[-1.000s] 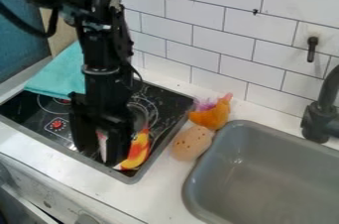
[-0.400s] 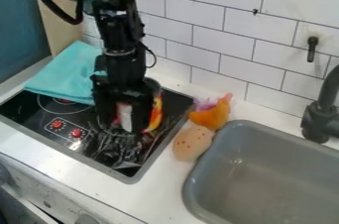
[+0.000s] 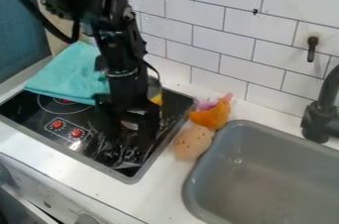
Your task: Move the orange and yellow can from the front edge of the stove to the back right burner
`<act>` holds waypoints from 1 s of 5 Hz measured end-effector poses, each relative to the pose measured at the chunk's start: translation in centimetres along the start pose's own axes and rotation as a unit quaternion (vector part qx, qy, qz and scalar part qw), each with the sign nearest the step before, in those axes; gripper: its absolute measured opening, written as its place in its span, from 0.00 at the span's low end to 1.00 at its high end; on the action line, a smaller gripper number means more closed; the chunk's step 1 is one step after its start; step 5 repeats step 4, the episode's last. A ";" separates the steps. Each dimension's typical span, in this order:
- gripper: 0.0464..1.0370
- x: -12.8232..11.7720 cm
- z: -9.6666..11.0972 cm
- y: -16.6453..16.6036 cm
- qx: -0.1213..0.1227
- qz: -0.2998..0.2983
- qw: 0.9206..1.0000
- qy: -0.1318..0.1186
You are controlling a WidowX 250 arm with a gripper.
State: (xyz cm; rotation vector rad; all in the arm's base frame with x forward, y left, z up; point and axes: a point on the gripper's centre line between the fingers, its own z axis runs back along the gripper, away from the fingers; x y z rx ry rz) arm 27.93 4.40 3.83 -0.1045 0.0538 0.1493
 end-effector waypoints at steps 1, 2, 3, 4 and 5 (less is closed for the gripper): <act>0.96 -1.0 0.5 -0.2 0.010 -0.001 1.000 -0.008; 0.96 -3.1 2.1 0.1 0.032 -0.015 0.999 -0.019; 0.96 -5.0 4.1 0.2 0.045 -0.029 0.998 -0.030; 0.96 -6.4 6.4 2.0 0.042 -0.044 0.998 -0.029; 0.96 -6.4 6.4 2.0 0.042 -0.044 0.998 -0.029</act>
